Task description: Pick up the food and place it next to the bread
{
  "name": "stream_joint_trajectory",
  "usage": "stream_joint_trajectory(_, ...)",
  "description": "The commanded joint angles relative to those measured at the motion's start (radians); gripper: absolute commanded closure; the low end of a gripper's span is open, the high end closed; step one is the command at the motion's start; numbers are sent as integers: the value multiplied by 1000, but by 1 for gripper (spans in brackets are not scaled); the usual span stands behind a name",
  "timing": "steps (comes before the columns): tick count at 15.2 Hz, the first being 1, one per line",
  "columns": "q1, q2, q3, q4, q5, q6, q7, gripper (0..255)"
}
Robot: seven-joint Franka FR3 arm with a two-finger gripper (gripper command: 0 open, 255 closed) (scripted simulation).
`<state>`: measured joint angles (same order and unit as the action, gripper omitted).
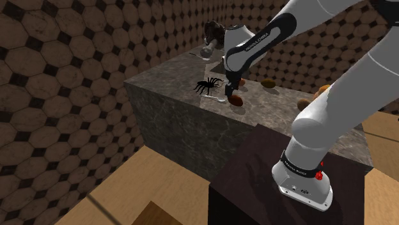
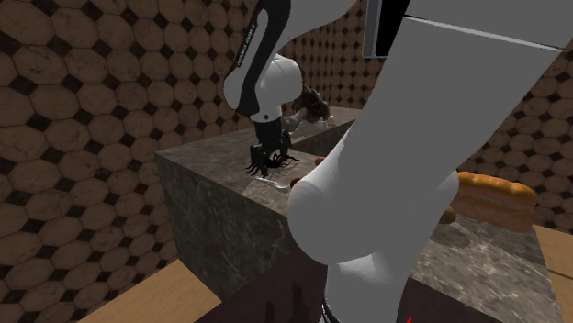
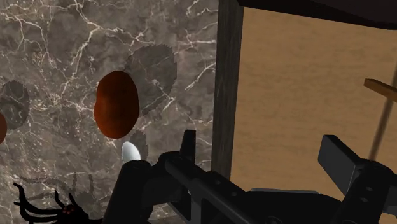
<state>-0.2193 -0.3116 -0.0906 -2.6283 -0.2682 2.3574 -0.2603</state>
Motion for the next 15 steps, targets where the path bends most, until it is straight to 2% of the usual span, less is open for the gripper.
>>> stream_joint_trajectory(1, -27, 71, -19, 17, -38, 63, -7, 0)
stream_joint_trajectory(8, -97, 330, -71, 123, -157, 240, 13, 0)
stream_joint_trajectory(15, -142, 585, -128, 287, -241, 363, 30, 0)
